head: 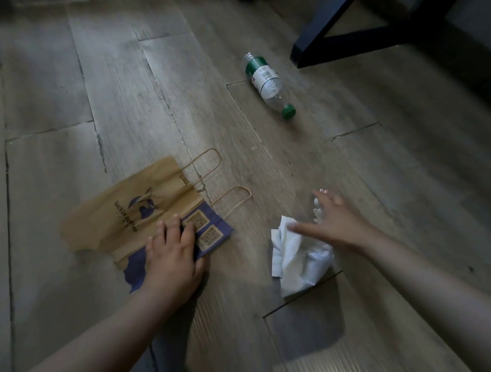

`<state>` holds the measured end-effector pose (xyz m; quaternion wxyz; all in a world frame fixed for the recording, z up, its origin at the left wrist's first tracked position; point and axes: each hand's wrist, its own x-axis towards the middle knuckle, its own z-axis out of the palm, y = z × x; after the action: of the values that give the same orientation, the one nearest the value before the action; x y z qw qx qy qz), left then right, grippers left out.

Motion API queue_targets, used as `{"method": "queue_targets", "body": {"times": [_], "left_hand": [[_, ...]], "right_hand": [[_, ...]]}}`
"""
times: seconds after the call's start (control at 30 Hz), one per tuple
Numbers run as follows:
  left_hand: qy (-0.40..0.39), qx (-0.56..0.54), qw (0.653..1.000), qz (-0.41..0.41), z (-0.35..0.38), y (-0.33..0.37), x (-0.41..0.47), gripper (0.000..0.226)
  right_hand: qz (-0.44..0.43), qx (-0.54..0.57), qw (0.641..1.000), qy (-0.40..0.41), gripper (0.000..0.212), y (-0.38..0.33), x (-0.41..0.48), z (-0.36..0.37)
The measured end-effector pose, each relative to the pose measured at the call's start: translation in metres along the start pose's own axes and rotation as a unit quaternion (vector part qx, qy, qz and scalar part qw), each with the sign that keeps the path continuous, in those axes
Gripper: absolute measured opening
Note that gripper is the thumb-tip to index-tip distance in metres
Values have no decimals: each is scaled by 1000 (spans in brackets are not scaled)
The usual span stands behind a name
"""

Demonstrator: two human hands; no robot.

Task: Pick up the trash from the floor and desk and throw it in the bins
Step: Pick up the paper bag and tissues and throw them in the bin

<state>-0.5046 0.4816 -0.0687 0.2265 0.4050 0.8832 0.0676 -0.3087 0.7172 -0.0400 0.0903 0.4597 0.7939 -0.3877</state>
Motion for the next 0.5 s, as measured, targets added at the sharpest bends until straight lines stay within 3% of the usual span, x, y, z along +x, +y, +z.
{"method": "queue_targets", "body": {"times": [0.07,0.17,0.37,0.5], "left_hand": [[-3,-8,1000,11,-5,-3,0,74],[-10,-22,999,25,-11,-11,0,84],[-28,-48,998,40,-18,-25,-2,96],[-20,-54,997,42,-16,-27,-3,96]], "right_hand": [[9,-9,999,-29,141,-3,-9,12],[17,-105,994,-22,148,-5,-17,32],[-11,-153,981,117,121,-5,-22,66],[-28,-165,973,159,113,-1,-23,70]]}}
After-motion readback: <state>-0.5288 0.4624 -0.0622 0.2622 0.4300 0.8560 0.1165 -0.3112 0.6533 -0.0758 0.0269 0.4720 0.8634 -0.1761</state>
